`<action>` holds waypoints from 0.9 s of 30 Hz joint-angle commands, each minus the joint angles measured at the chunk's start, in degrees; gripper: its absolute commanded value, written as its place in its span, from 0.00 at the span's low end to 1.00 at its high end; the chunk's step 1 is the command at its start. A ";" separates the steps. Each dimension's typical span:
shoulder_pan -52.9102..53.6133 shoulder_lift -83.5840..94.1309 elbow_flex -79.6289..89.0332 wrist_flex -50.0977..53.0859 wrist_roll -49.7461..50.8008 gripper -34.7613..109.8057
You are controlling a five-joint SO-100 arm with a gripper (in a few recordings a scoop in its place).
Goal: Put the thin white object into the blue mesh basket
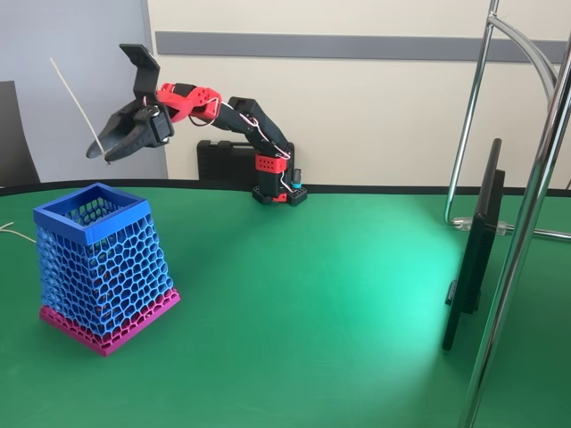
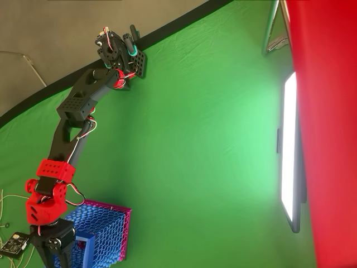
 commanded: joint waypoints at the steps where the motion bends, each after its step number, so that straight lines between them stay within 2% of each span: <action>1: 1.14 0.53 -2.64 -1.85 0.35 0.41; 5: 2.55 1.14 -1.41 -1.41 -1.41 0.36; 15: 4.39 4.04 7.65 -3.96 -2.55 0.40; 19: 4.39 6.59 14.85 -11.43 2.64 0.41; 24: 4.31 9.58 21.53 -13.01 5.80 0.43; 27: 4.13 10.02 20.74 -9.76 7.91 0.43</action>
